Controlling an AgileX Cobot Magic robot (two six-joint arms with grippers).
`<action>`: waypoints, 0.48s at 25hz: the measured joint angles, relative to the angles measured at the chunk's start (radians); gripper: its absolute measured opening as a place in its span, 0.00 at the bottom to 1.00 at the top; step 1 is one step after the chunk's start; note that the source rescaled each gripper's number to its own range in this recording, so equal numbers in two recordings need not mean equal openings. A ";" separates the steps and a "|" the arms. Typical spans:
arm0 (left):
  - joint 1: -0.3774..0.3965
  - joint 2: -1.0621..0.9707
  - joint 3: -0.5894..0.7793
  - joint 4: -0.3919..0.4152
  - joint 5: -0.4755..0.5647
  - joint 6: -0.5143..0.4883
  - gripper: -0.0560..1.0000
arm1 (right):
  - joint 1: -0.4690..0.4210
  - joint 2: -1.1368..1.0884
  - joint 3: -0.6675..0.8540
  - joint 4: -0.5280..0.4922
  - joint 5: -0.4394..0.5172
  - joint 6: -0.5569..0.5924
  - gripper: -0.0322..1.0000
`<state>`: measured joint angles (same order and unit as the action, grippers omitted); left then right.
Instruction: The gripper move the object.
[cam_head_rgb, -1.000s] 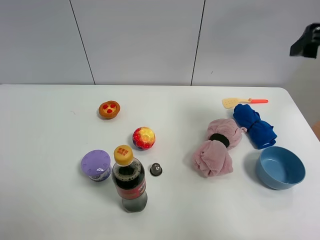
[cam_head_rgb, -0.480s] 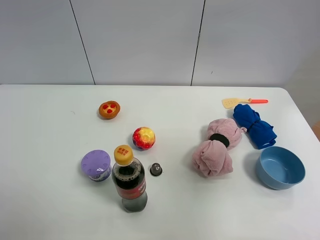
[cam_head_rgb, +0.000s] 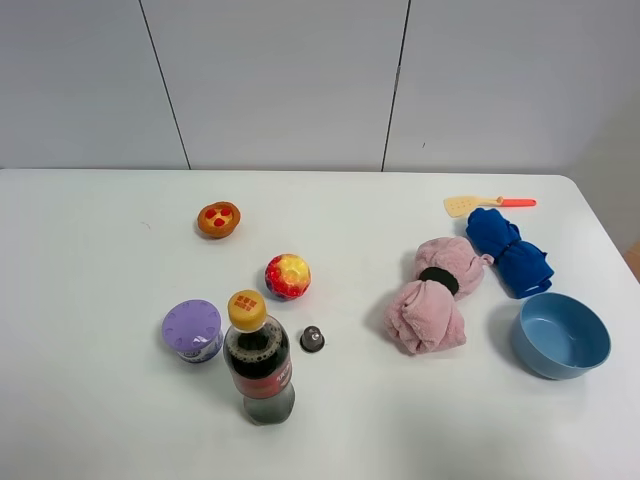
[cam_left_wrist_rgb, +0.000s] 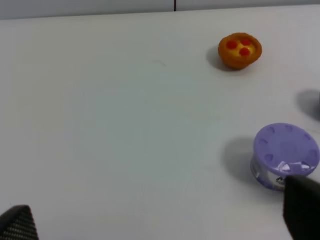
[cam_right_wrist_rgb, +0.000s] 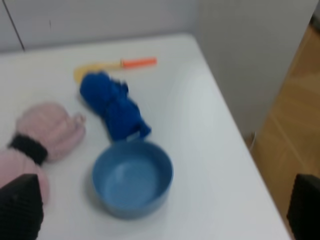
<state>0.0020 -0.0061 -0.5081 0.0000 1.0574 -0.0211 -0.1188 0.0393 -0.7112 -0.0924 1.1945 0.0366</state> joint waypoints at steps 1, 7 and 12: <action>0.000 0.000 0.000 0.000 0.000 0.000 1.00 | 0.000 -0.020 0.048 0.005 -0.007 0.002 1.00; 0.000 0.000 0.000 0.000 0.000 0.000 1.00 | 0.000 -0.042 0.199 0.059 -0.115 0.051 1.00; 0.000 0.000 0.000 0.000 0.000 0.000 1.00 | 0.000 -0.042 0.215 0.065 -0.133 0.053 1.00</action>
<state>0.0020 -0.0061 -0.5081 0.0000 1.0574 -0.0211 -0.1188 -0.0029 -0.4958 -0.0272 1.0611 0.0894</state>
